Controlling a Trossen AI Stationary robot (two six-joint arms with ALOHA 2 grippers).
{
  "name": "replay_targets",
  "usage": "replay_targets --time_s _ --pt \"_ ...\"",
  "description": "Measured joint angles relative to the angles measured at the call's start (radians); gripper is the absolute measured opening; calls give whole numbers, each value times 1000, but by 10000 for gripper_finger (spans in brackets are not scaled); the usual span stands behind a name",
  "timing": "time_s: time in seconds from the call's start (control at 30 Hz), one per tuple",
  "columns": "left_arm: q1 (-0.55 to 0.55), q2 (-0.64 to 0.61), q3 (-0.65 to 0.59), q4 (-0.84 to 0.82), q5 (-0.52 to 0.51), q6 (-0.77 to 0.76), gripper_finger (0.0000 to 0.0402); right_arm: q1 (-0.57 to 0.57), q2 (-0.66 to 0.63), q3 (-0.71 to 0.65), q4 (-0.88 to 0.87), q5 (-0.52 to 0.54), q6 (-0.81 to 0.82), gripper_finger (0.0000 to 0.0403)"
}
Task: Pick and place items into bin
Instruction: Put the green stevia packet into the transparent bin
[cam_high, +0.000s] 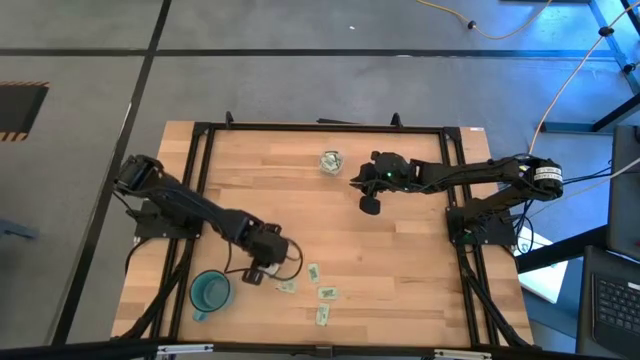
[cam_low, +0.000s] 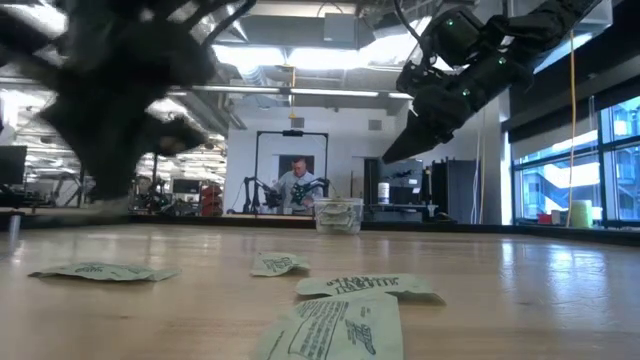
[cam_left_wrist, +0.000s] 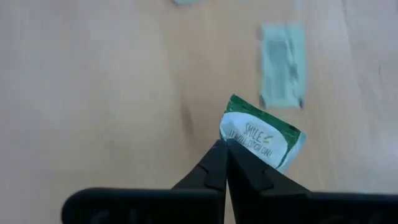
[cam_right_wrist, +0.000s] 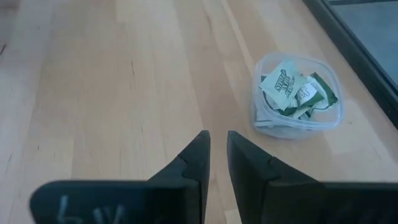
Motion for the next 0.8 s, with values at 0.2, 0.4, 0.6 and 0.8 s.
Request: replay_targets --time_s 0.2,0.4,0.6,0.8 --pt "124 -79 88 -19 -150 45 2 0 0 0 -3 0 1 59" --pt "325 -65 165 72 -307 208 2 0 0 0 -22 8 21 59" --pt "537 7 259 233 -277 375 2 -1 0 0 -93 8 26 59" --pt "675 167 395 236 -220 450 2 -1 0 0 -139 11 29 59"
